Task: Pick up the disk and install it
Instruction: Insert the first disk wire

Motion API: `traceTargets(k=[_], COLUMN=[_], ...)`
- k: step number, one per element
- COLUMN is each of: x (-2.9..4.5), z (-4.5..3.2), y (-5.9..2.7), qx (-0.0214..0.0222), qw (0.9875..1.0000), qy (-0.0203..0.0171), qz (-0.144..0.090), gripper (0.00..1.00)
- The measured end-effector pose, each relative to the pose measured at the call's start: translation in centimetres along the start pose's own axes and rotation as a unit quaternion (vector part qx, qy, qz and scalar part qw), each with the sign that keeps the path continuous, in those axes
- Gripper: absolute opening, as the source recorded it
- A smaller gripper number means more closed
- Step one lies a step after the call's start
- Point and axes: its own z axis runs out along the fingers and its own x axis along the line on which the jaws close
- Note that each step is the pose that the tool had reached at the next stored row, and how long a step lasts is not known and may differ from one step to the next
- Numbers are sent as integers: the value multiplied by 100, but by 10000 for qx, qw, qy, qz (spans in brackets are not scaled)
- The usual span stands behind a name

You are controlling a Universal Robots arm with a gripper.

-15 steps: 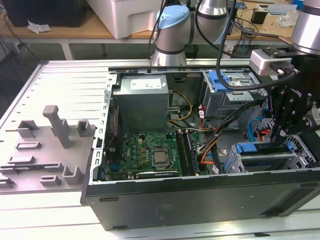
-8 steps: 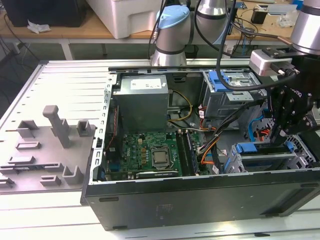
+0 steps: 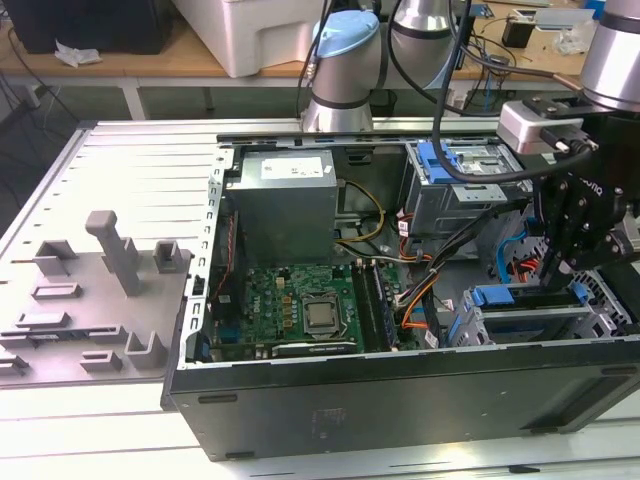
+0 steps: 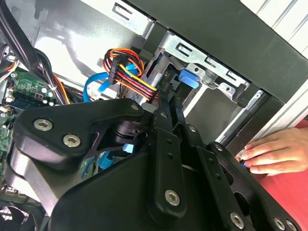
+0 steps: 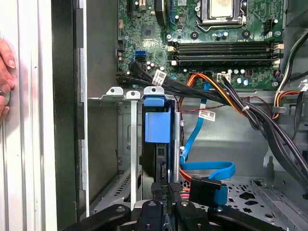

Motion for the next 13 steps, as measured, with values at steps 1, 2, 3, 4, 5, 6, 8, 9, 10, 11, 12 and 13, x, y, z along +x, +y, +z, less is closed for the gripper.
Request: traceTargets(k=[1, 2, 3, 4, 5, 6, 8, 9, 10, 11, 12, 13], x=[0, -1, -1, -1, -1, -2, -3, -3, -4, -4, -4, -5], z=[2, 4, 6, 7, 9, 13, 19, 21, 29, 29, 29, 30], y=[0, 0, 0, 0, 0, 0, 1, 1, 1, 1, 1, 1], qx=[0, 0, 0, 0, 0, 0, 0, 0, 0, 0, 0, 0], qw=[10000, 10000, 10000, 10000, 10000, 10000, 10000, 10000, 10000, 10000, 10000, 10000], qy=[0, 0, 0, 0, 1, 1, 1, 1, -5, -3, -1, 0], qz=[0, 0, 0, 0, 0, 0, 0, 0, 0, 0, 0, 0], gripper=[17, 17, 17, 17, 17, 17, 17, 17, 17, 17, 17, 17])
